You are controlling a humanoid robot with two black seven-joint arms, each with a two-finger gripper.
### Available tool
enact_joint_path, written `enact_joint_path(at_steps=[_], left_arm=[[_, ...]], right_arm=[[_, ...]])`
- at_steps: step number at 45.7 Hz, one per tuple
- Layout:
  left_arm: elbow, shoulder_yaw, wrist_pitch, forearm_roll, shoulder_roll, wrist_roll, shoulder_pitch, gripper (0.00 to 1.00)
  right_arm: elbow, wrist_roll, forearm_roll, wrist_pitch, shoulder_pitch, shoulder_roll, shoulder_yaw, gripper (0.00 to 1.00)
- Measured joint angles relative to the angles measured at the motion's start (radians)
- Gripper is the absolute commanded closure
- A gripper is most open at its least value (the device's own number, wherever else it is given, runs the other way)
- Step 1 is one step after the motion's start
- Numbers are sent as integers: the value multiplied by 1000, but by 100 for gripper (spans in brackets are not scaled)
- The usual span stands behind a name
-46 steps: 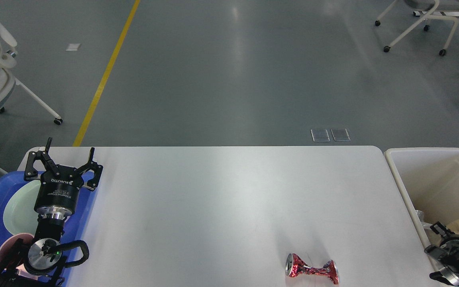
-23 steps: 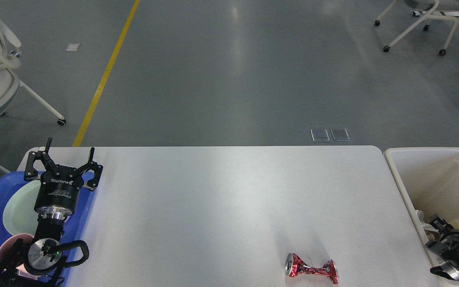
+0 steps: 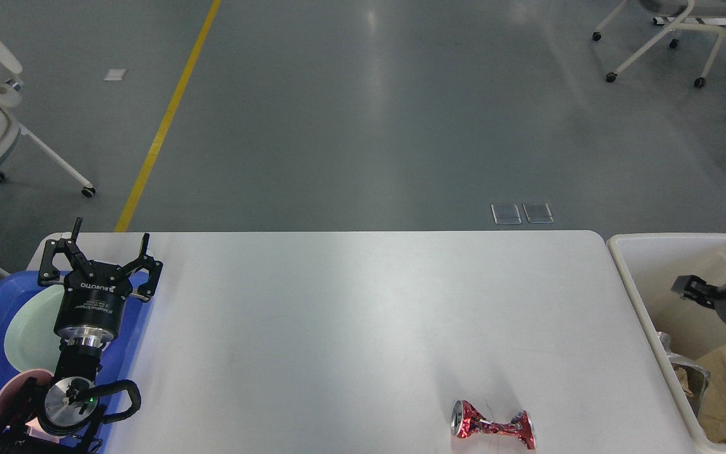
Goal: Tidy desktop
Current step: 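Raise the right gripper out of the bin toward the red can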
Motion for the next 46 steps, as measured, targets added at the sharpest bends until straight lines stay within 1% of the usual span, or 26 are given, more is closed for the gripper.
enact_joint_path(at_steps=[7,14,18,22,27,32,35,40,46], left_arm=[[0,0,0,0,0,0,-1,4],[0,0,0,0,0,2,-1,4],[0,0,0,0,0,2,-2,4],[0,0,0,0,0,2,-2,4],[0,0,0,0,0,2,-2,4],[0,0,0,0,0,2,-2,4],[0,0,0,0,0,2,-2,4],[-1,0,0,0,0,1,-2,4],[-1,0,1,0,-1,1,-1,4]], right_arm=[[105,0,-3,232,258,22,-146,0],[222,-4,0,463,482,38,-210,0],[298,-6,0,575,608,40,-233,0],[378,-7,0,650,712,43,-254,0],[519,-9,22,691,852,47,-285,0],[637,-13,83,693,970,60,-326,0],[695,-24,128,691,1031,77,-356,1],[774,-65,191,677,1102,99,-386,1],[850,-130,231,591,1139,123,-394,1]])
